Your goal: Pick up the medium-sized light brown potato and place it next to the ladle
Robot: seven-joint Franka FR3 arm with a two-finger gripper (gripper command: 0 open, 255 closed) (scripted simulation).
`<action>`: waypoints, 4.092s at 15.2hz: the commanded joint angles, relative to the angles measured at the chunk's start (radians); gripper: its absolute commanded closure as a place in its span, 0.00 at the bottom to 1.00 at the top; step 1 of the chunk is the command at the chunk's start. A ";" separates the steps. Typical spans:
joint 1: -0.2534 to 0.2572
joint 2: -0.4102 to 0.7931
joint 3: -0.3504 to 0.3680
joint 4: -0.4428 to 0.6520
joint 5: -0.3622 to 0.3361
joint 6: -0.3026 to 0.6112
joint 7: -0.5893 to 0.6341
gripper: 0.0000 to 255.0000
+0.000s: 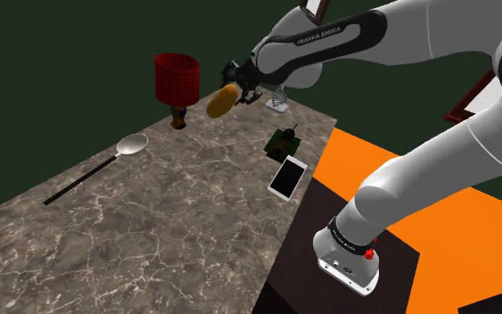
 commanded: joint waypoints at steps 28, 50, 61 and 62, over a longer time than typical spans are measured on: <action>-0.325 0.292 0.713 0.175 -0.862 0.092 1.139 1.00; -0.223 0.505 0.572 0.225 -1.475 0.107 1.631 0.00; -0.300 0.264 0.682 0.080 -0.958 0.168 1.248 0.00; -0.298 0.264 0.680 0.080 -0.959 0.168 1.248 0.00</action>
